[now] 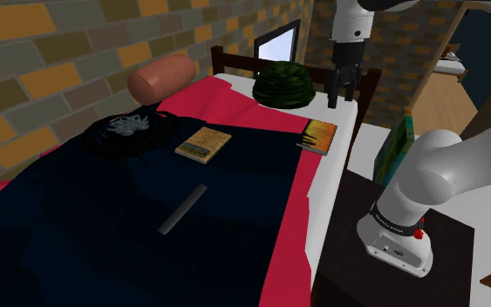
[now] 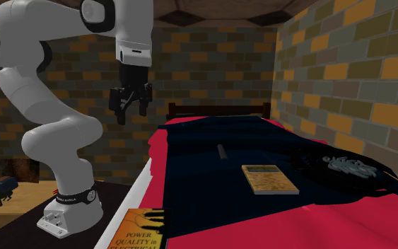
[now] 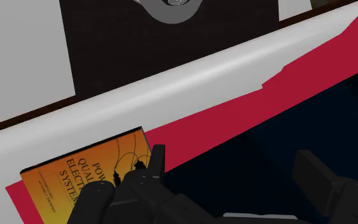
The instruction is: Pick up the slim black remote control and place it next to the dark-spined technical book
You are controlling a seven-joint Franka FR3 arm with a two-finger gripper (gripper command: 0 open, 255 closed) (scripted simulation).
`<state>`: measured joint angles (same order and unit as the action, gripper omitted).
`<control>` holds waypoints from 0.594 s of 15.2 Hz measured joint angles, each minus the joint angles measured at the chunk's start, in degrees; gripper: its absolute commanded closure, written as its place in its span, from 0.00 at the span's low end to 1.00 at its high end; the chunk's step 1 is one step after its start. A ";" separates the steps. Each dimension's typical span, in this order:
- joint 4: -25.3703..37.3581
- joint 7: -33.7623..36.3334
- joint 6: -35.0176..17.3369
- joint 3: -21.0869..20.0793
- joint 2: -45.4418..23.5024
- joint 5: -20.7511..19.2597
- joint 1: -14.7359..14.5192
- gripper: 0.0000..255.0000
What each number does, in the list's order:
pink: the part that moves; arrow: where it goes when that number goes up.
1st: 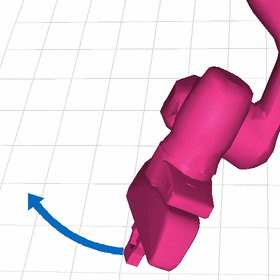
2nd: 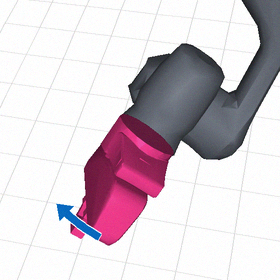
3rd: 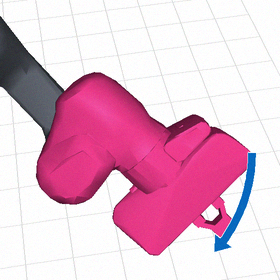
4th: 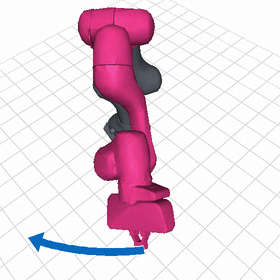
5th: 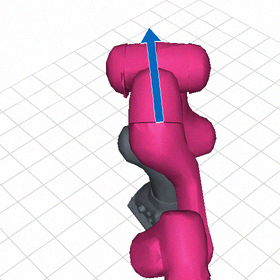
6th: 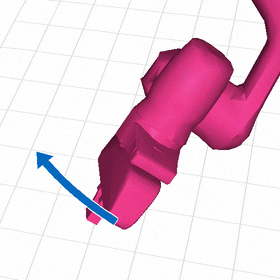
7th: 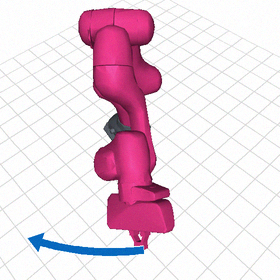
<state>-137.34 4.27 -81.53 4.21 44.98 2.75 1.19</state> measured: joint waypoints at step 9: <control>-5.43 18.69 -5.65 -11.82 2.23 9.10 0.05 0.00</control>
<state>-142.77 22.96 -87.17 -7.61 47.21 11.85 1.25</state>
